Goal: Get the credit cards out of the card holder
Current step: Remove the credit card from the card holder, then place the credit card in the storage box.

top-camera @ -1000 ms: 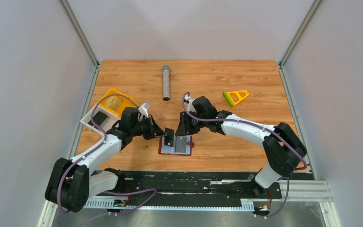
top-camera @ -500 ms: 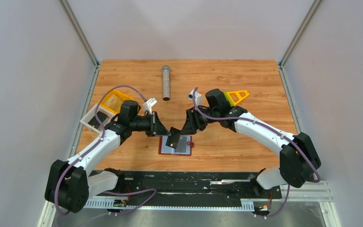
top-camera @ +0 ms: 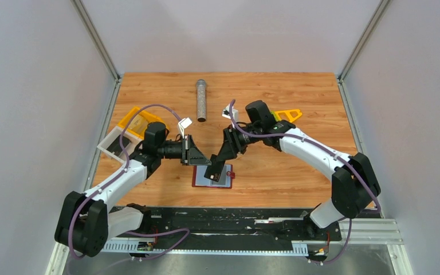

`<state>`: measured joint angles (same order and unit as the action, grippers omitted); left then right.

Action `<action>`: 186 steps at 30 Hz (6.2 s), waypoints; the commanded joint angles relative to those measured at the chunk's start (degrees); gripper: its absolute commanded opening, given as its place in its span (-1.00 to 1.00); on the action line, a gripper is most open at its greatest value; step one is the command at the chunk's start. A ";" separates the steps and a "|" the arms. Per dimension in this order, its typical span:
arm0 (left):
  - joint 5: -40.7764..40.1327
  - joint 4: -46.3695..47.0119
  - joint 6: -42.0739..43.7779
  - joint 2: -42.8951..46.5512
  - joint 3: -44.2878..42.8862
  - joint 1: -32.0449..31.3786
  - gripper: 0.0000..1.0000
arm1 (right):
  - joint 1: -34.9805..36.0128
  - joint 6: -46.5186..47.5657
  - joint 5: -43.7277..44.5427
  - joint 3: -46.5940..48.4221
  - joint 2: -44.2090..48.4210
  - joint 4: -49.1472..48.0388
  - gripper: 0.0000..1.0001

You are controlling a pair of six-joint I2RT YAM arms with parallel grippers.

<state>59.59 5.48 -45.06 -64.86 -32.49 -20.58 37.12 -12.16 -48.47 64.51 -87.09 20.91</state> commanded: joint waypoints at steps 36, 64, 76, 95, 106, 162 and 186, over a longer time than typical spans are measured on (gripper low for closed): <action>-11.71 17.33 -18.62 11.91 6.93 7.35 0.35 | -8.29 -42.52 3.02 -13.72 10.05 -37.16 -1.00; -13.40 27.36 -25.14 12.65 10.79 6.87 -0.25 | -3.83 -52.09 6.02 -16.01 5.27 -47.05 -0.98; -15.45 20.20 -22.17 13.33 9.04 6.96 -1.00 | -3.64 -48.51 8.11 -17.54 6.55 -42.24 -0.53; -16.45 -31.13 10.50 10.03 -17.99 24.01 -1.00 | -3.73 -33.90 8.92 -19.74 20.13 -28.08 0.88; -25.61 -50.85 25.56 -2.53 -34.01 43.36 -1.00 | -3.81 -30.91 6.85 -20.91 23.35 -25.65 0.92; -56.30 -49.33 25.73 -25.94 -40.77 47.47 -0.74 | -5.66 -23.75 8.35 -19.77 19.76 -22.40 0.89; -53.57 -48.39 25.32 -25.96 -39.73 47.40 -0.67 | -6.03 -23.74 8.35 -20.21 19.55 -22.43 0.89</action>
<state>3.44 -44.66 -19.11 -92.79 -72.36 26.35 31.31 -37.15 -40.36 42.70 -67.31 0.23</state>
